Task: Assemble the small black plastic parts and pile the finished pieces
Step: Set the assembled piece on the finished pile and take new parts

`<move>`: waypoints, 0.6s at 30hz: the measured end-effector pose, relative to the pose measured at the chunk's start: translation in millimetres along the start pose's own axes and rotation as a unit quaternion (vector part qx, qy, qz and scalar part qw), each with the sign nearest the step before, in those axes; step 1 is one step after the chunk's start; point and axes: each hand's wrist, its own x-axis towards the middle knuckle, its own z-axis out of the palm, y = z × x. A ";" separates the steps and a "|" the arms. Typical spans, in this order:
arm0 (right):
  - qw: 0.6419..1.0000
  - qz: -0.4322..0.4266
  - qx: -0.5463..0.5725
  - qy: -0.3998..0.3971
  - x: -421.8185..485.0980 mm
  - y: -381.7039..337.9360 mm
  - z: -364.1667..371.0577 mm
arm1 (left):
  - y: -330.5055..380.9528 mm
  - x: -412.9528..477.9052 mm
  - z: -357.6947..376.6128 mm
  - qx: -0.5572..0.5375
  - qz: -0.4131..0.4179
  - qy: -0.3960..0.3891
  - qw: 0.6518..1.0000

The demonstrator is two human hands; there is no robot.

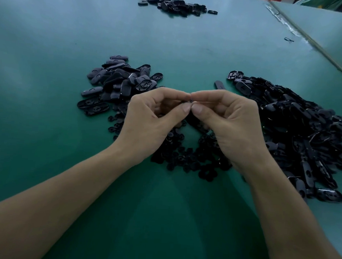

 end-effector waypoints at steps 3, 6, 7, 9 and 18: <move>0.995 -0.006 -0.084 0.053 0.3 3.6 0.7 | -0.3 0.5 -0.1 -0.008 -0.006 0.022 1.000; 0.945 -0.006 -0.321 0.056 -1.7 7.6 2.3 | -0.5 0.9 0.3 -0.023 -0.018 0.066 0.997; 0.915 -0.001 -0.402 0.034 -2.9 8.6 4.2 | -0.3 1.1 -0.1 -0.033 -0.021 0.080 0.996; 0.868 0.009 -0.496 -0.007 -4.1 9.3 9.5 | 0.3 1.3 -0.8 -0.052 -0.029 0.100 0.993; 0.866 -0.007 -0.499 -0.002 -1.1 6.0 19.2 | 2.4 2.0 -0.8 -0.062 -0.046 0.115 0.990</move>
